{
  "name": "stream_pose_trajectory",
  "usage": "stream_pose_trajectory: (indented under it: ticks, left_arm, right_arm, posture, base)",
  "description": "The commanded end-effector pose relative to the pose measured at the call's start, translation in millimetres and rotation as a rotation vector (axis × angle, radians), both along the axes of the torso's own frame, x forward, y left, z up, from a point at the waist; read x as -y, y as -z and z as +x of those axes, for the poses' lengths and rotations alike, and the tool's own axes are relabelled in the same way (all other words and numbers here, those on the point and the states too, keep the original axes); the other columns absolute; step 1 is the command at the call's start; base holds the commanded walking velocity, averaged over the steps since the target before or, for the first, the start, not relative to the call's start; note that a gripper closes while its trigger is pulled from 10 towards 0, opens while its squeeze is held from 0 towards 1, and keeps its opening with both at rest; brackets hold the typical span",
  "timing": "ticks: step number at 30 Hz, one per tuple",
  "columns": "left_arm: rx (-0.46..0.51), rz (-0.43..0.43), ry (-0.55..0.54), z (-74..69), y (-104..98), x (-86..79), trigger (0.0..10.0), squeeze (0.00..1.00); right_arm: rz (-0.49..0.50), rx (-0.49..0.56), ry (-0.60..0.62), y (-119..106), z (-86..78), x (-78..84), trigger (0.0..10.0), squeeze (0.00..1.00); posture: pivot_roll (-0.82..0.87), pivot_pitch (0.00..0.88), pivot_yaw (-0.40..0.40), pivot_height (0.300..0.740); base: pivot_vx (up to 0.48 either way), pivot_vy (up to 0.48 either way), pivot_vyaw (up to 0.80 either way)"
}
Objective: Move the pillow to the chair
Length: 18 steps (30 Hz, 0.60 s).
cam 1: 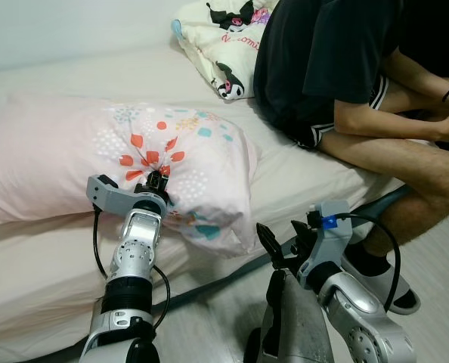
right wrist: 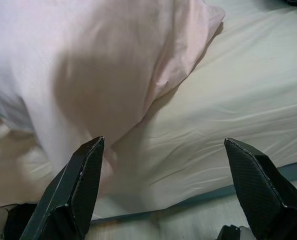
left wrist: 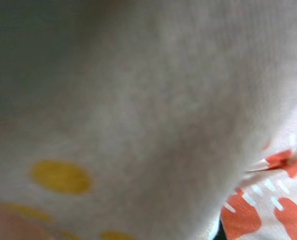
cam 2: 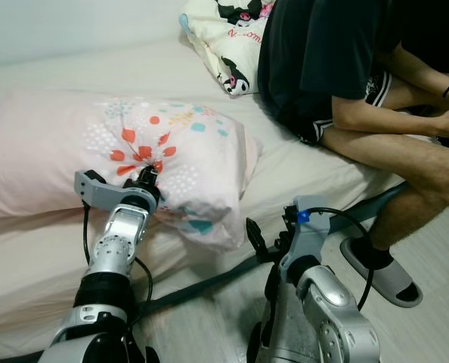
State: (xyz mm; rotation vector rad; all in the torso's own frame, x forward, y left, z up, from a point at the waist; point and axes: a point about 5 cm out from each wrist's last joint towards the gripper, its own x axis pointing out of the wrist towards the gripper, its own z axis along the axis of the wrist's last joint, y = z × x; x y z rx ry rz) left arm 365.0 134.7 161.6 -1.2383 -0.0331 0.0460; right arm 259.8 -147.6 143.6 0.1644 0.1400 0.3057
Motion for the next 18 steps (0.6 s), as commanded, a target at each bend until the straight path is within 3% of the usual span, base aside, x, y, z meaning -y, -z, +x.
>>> stream_pose_trajectory:
  ticks: [1, 2, 3, 5, 6, 8, 9, 14, 18]
  left_arm:
    - [0.12, -0.013, 0.112, 2.3, -29.1, 35.6, 0.0, 0.0]
    - [0.209, 0.065, 0.14, 0.3, -46.2, 34.9, 0.0, 0.0]
    - [0.209, 0.065, 0.14, 0.3, -46.2, 34.9, 0.0, 0.0]
    - [0.298, 0.301, 0.143, -7.3, -61.7, 24.5, 0.0, 0.0]
    - [0.298, 0.301, 0.143, -7.3, -61.7, 24.5, 0.0, 0.0]
    - [0.337, 0.475, 0.141, -15.0, -68.9, 17.2, 0.0, 0.0]
    - [0.349, 0.532, 0.136, -18.7, -71.4, 12.7, 10.0, 0.0]
    - [0.341, 0.628, 0.122, -26.3, -75.1, 1.0, 10.0, 0.0]
    - [0.294, 0.686, 0.123, -28.8, -73.5, -6.6, 10.0, 0.0]
  right_arm:
    - [0.002, 0.009, -0.001, -0.3, -0.8, 0.5, 10.0, 0.0]
    - [0.007, 0.019, -0.01, -1.8, -1.2, -0.2, 10.0, 0.0]
    - [0.007, 0.019, -0.01, -1.8, -1.2, -0.2, 10.0, 0.0]
    - [0.031, 0.027, -0.013, -3.1, -1.2, 0.7, 10.0, 0.0]
    - [0.031, 0.027, -0.013, -3.1, -1.2, 0.7, 10.0, 0.0]
    - [0.049, 0.031, -0.015, -3.8, -1.1, 1.5, 10.0, 0.0]
    - [0.055, 0.034, -0.017, -4.0, -0.8, 1.7, 10.0, 0.0]
    - [0.065, 0.039, -0.021, -3.8, 1.3, 2.0, 10.0, 0.0]
    - [0.068, 0.047, -0.028, -4.3, 3.9, 1.5, 10.0, 0.0]
  posture:
    - [-0.13, 0.225, -0.012, 0.36]
    - [-0.13, 0.225, -0.012, 0.37]
    - [-0.13, 0.225, -0.012, 0.37]
    - [-0.12, 0.219, -0.012, 0.38]
    - [-0.12, 0.219, -0.012, 0.38]
    - [-0.11, 0.213, -0.012, 0.39]
    - [-0.11, 0.208, -0.011, 0.395]
    - [-0.09, 0.187, -0.012, 0.41]
    - [-0.09, 0.163, -0.014, 0.425]
  base:
    - [0.0, 0.0, 0.0]
    - [0.0, 0.0, 0.0]
    - [0.0, 0.0, 0.0]
    - [0.0, 0.0, 0.0]
    - [0.0, 0.0, 0.0]
    - [0.0, 0.0, 0.0]
    - [0.0, 0.0, 0.0]
    - [0.0, 0.0, 0.0]
    - [-0.328, 0.0, 0.0]
